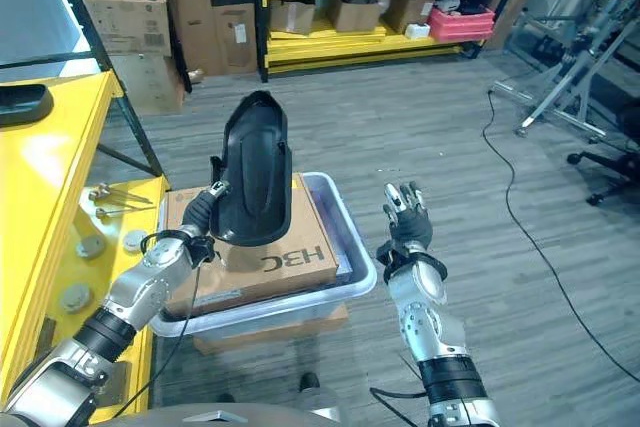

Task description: Move parts from the plastic box to the shelf.

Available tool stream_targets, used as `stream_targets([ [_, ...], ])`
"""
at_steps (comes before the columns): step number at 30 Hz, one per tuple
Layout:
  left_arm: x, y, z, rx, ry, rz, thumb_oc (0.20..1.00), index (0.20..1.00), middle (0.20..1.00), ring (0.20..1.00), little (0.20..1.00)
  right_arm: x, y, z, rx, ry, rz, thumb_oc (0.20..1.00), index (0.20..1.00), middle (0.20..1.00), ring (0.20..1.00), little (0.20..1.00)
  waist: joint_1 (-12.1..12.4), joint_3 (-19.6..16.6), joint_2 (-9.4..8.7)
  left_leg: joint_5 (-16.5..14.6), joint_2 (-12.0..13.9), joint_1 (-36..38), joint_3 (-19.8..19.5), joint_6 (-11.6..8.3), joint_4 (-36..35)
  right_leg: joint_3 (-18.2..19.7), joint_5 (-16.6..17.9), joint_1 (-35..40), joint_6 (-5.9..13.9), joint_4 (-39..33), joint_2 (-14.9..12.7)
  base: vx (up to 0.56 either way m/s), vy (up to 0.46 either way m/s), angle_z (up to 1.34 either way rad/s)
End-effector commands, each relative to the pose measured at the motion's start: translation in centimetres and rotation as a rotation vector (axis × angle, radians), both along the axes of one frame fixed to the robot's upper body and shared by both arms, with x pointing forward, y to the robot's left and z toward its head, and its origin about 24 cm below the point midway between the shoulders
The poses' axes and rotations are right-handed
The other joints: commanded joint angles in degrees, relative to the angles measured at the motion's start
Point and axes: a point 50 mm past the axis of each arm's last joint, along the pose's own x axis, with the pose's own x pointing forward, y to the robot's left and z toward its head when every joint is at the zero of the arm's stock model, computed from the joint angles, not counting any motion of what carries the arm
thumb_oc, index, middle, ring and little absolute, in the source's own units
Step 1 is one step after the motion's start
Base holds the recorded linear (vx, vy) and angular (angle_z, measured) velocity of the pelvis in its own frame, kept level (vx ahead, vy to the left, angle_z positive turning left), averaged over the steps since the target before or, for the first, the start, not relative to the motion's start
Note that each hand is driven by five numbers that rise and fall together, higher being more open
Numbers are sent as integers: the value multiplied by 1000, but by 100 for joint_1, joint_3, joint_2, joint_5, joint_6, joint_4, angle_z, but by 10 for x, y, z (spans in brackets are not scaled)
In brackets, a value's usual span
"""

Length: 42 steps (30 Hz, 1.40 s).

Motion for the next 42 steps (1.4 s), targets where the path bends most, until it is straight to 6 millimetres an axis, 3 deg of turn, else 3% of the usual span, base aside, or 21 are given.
stream_targets([
  [1, 28, -4, 56, -36, -279, 43, 200, 200, 200, 200, 200, 10, 7, 10, 0, -57, 49, 1000, 1000, 1000, 1000, 1000, 251, -282, 35, -549, 146, -54, -40, 12, 424, -162, 13, -290, 509, 162, -238, -14, -6, -11],
  [7, 25, 9, 68, 9, -373, 69, 200, 200, 200, 200, 200, 0, 11, -16, -44, 76, 68, 1000, 1000, 1000, 1000, 1000, 277, -287, 48, -547, 105, -98, -116, 32, 408, -145, -2, -338, 501, 188, -228, -2, -3, -2],
  [12, 10, 45, 85, 104, -502, 126, 200, 200, 200, 200, 200, -26, 20, -64, -52, 319, 125, 1000, 1000, 1000, 1000, 1000, 450, -239, 104, -504, -12, -230, -386, 120, 373, -166, -151, -488, 483, 520, -234, -18, -32, -2],
  [13, 10, 46, 86, 107, -505, 131, 200, 200, 200, 200, 200, -27, 21, -66, -57, 333, 129, 1000, 1000, 1000, 1000, 1000, 452, -239, 105, -502, -16, -238, -401, 126, 373, -163, -165, -502, 483, 547, -236, -42, -72, -2],
  [17, 1, 55, 103, 119, -607, 96, 200, 200, 200, 200, 200, -62, 16, -104, -60, 497, 133, 1000, 1000, 1000, 1000, 1000, 400, -162, 157, -383, -65, -502, -1171, 231, 347, 522, -569, -750, 348, 1245, 56, -101, -150, 54],
  [18, -2, 55, 111, 112, -657, 102, 200, 200, 200, 200, 200, -79, 13, -124, -126, 595, 176, 1000, 1000, 1000, 1000, 1000, 454, -132, 132, -314, -60, -652, -1438, 158, 368, 490, -699, -744, 217, 1226, 208, -182, -308, 176],
  [20, -7, 56, 115, 100, -706, 102, 200, 200, 200, 200, 200, -94, 13, -139, -113, 675, 189, 1000, 1000, 1000, 1000, 1000, 552, -91, 93, -237, -4, -730, -1594, 48, 387, 373, -734, -696, 120, 1162, 307, -149, -295, 171],
  [26, -25, 70, 128, 56, -805, 129, 200, 200, 200, 200, 200, -124, -1, -161, -214, 829, 246, 1000, 1000, 1000, 1000, 1000, 862, 60, 63, 108, 204, -1101, -1856, -291, 430, 112, -784, -571, -96, 1007, 580, -126, -207, 67],
  [29, -31, 79, 133, 65, -835, 170, 200, 200, 200, 200, 200, -132, -4, -170, -261, 898, 293, 1000, 1000, 1000, 1000, 1000, 1029, 163, 57, 316, 258, -1401, -1787, -426, 429, -22, -780, -440, -134, 868, 647, -140, -165, 77],
  [33, -37, 90, 138, 100, -844, 205, 200, 200, 200, 200, 200, -150, 0, -187, -306, 1056, 429, 1000, 1000, 1000, 1000, 1000, 1171, 249, 114, 744, 449, -1918, -805, -558, 340, -522, -693, -254, -137, 609, 700, -103, -113, 69],
  [35, -37, 94, 136, 120, -821, 241, 200, 200, 200, 200, 200, -161, 0, -196, -344, 1132, 496, 1000, 1000, 1000, 1000, 1000, 1210, 259, 120, 805, 541, -2065, -400, -588, 444, -775, -648, -217, -151, 548, 692, -77, -55, 112],
  [37, -37, 103, 129, 145, -770, 325, 200, 200, 200, 200, 200, -174, 0, -206, -359, 1240, 539, 1000, 1000, 1000, 1000, 1000, 1328, 282, 90, 663, 565, -2036, -246, -559, 751, -1009, -623, -165, -167, 493, 607, -67, 14, 91],
  [42, -43, 118, 118, 181, -717, 436, 200, 200, 200, 200, 200, -175, -1, -211, -357, 1307, 545, 1000, 1000, 1000, 1000, 1000, 1514, 276, 5, -63, 476, -1652, 92, -449, 1233, -1483, -621, -19, -122, 325, 343, -21, 73, 70],
])
